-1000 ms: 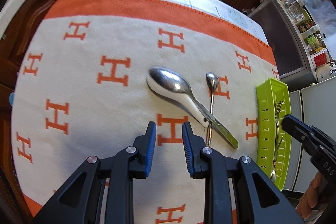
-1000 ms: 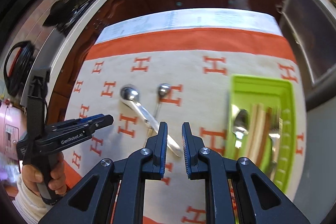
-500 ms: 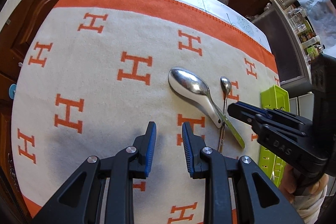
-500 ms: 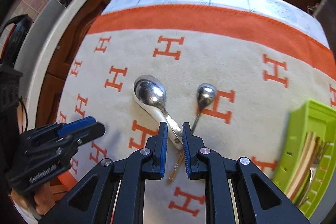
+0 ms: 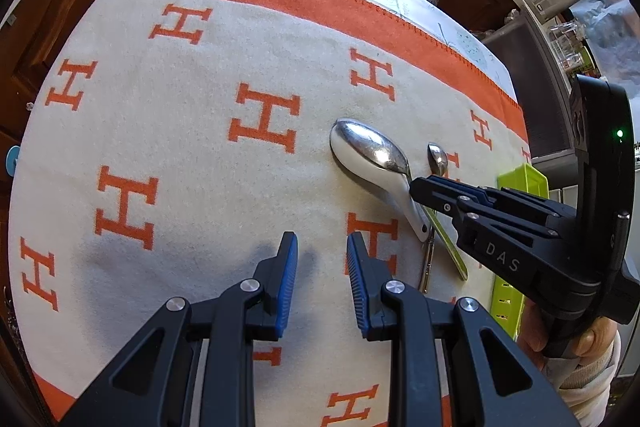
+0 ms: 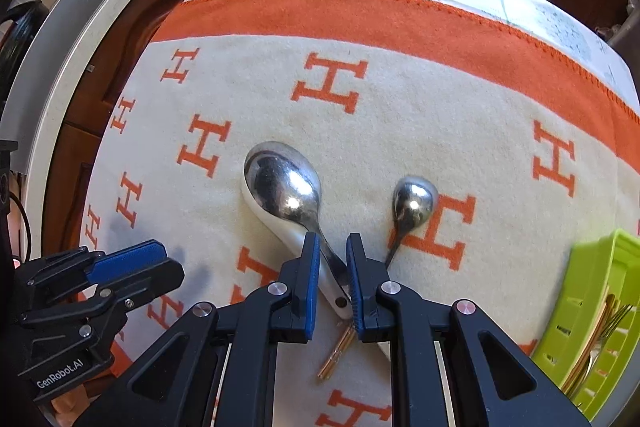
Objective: Organize utensils
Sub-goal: 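Move the right tool to the large metal spoon and grasp its handle, then lift the metal spoon with the right tool while the left tool grasps the white ceramic spoon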
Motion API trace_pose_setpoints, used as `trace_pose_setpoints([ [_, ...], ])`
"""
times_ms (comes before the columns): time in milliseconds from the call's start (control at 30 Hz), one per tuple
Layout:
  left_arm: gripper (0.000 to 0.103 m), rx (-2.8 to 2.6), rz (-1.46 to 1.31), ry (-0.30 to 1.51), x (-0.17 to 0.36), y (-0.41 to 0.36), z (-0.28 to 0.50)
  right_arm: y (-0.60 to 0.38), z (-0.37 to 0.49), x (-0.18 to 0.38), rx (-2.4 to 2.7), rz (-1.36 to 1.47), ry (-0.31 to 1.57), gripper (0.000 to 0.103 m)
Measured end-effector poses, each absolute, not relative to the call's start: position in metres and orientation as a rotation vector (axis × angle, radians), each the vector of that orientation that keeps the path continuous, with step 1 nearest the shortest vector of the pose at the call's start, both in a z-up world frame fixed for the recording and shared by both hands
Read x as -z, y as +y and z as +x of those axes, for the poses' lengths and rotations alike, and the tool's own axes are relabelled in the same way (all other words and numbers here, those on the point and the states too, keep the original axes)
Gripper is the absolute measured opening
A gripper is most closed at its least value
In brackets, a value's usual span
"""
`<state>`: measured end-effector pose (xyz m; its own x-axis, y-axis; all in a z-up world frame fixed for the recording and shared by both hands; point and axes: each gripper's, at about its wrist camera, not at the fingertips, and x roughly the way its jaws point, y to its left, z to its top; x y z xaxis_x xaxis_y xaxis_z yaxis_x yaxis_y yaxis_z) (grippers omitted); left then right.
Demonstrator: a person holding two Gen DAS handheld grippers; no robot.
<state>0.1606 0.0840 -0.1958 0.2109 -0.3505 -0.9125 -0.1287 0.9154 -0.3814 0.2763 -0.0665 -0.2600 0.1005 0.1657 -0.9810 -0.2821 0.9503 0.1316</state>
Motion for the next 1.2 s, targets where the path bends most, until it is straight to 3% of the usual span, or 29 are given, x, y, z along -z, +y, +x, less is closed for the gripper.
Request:
trace_pose_setpoints([
  [933, 0.023, 0.193, -0.545, 1.366, 0.200, 0.089, 0.155, -0.048, 0.296, 0.274, -0.340, -0.234, 1.412, 0.012],
  [1200, 0.023, 0.230, -0.649, 1.350, 0.207, 0.070, 0.171, -0.081, 0.296, 0.268, -0.324, -0.059, 1.384, 0.006],
])
